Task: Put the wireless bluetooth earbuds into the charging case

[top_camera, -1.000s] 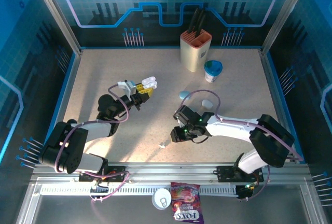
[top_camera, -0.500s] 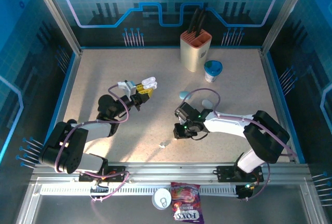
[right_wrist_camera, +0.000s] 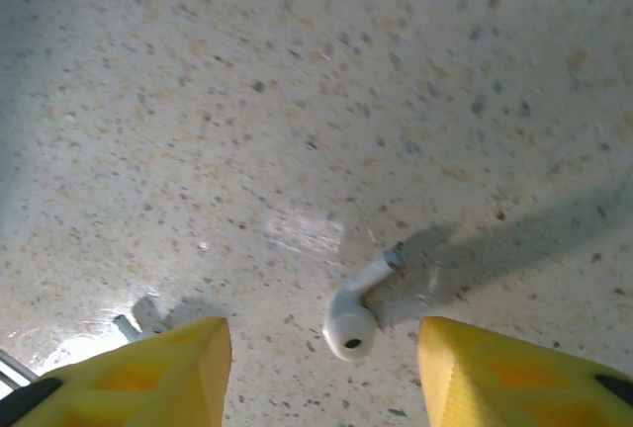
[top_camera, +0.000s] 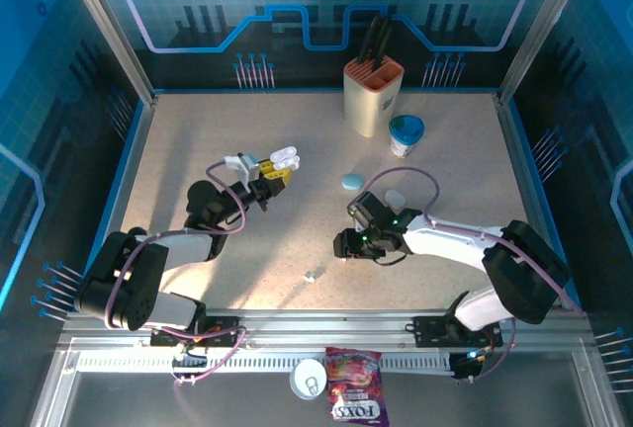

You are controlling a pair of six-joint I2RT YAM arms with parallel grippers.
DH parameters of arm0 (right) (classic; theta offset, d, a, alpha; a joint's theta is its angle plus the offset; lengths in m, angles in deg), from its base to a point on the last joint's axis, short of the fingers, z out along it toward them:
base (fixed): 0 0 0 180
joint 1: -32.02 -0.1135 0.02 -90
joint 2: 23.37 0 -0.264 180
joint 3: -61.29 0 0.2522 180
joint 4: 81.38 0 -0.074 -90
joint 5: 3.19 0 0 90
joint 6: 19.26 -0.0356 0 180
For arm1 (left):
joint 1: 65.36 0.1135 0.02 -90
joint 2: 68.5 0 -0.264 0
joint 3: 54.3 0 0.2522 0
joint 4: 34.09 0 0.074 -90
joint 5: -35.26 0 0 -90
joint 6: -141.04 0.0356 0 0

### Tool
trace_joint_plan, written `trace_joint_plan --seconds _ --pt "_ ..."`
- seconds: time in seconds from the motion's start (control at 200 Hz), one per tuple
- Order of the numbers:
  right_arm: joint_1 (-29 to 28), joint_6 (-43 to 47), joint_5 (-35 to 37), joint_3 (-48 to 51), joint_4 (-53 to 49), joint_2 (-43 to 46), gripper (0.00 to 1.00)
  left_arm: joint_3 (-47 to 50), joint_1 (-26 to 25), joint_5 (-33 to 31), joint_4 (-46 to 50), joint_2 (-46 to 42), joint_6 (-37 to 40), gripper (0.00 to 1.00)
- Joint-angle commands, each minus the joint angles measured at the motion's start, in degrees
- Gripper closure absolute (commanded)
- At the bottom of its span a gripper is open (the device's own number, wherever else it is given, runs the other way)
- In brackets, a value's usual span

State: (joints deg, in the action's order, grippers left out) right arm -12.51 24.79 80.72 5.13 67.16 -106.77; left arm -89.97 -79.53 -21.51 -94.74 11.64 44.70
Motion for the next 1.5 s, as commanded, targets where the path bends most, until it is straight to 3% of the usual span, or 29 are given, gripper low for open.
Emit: trace_joint_plan --seconds 0.0,0.29,0.53,0.88,1.141,1.496 --pt "0.7 7.3 -1.7 -4.2 -2.5 -2.6 0.44 -0.2 0.4 1.2 -3.0 0.6 -0.8 0.96" --pt "2.6 18.5 -7.8 -12.6 -9.1 -13.1 0.41 0.8 0.5 0.5 -3.0 -0.2 -0.8 0.96" --pt "3.6 23.2 -10.6 -11.6 -14.2 -12.3 0.41 0.8 0.5 0.6 -2.4 -0.6 -0.9 0.95" --pt "1.7 21.9 -15.0 -10.0 -15.6 -9.3 0.42 -0.2 0.5 0.7 -2.7 1.0 -1.0 0.94" --pt "0.2 26.7 -7.0 -13.8 -20.6 -8.5 0.41 0.0 0.5 -0.1 -3.7 1.8 -1.1 0.94" --pt "-0.4 33.7 -8.5 -21.6 -21.5 -18.6 0.4 1.2 1.3 -0.7 -3.3 0.3 -1.6 0.94"
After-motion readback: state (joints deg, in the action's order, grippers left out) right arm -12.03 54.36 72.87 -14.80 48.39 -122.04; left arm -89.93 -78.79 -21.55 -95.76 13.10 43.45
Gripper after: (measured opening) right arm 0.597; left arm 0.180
